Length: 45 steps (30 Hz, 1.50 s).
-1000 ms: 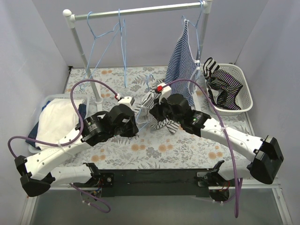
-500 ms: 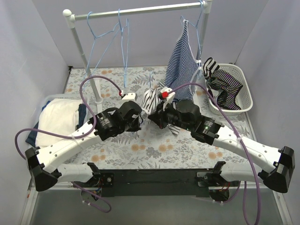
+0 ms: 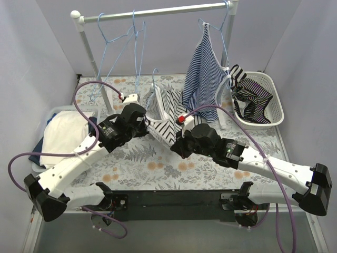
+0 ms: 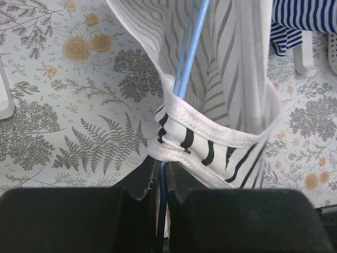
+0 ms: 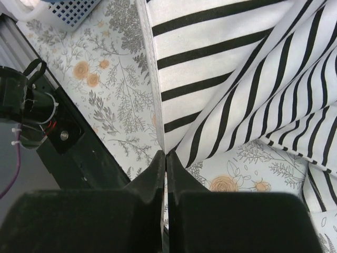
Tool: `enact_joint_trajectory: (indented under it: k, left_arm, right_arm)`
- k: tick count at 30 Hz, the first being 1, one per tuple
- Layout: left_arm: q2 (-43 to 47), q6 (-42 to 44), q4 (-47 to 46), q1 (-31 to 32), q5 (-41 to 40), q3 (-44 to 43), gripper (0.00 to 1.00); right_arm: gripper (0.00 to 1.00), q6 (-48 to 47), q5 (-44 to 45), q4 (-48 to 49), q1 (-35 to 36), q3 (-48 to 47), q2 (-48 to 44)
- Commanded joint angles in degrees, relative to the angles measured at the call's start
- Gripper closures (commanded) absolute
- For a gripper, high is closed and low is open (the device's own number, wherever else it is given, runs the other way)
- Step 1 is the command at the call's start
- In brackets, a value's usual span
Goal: Remove the tank top from the hanger
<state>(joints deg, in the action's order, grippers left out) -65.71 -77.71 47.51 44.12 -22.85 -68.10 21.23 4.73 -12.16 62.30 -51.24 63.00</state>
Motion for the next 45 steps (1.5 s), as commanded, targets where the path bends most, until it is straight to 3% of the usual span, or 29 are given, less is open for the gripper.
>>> enact_joint_trajectory:
  k: [1,5,8,11,17,24,32,40,43,44,45]
  left_arm:
    - [5.3,4.2,-6.7,-1.1,1.2,0.8,1.0]
    - [8.9,7.4,-8.0,-1.1,8.2,3.5,1.0]
    - [11.0,7.7,-5.4,-1.1,10.6,4.3,1.0]
    - [12.2,8.8,-4.3,-1.2,15.5,5.1,1.0]
    - [12.7,8.0,-3.5,-1.1,22.8,6.8,1.0]
    - [12.9,7.8,-4.4,-1.1,23.8,8.4,1.0]
    - [14.2,8.0,-4.5,-1.1,25.3,8.2,1.0]
    - [18.2,8.8,-4.9,-1.1,28.4,10.8,1.0]
    - [18.4,8.9,-4.2,-1.1,28.7,11.1,1.0]
    - [18.7,8.8,-4.1,-1.1,28.8,11.1,1.0]
    - [18.9,8.8,-3.9,-1.1,29.1,11.2,1.0]
  right_arm:
    - [0.85,0.5,-1.5,-2.2,1.1,0.2,0.2]
    - [0.41,-0.3,10.7,-4.4,1.0,-2.9,-1.5]
    - [0.36,-1.4,20.7,-4.5,-0.8,-6.2,-3.2]
    - [0.36,-2.2,22.5,-3.1,-5.6,-9.0,-3.1]
    - [0.37,-3.6,9.1,6.3,-14.5,-12.5,1.3]
    - [0.38,-2.8,-0.2,9.9,-14.8,-16.6,9.7]
    - [0.4,-3.0,7.9,10.3,-14.7,-11.8,10.9]
    - [0.42,-4.7,15.5,9.5,-15.6,-13.5,15.6]
    - [0.55,-4.9,15.7,9.5,-16.9,-14.8,17.2]
    - [0.7,-4.8,15.3,9.6,-18.1,-15.0,17.4]
    - [0.76,-4.7,14.6,9.5,-18.6,-15.2,17.6]
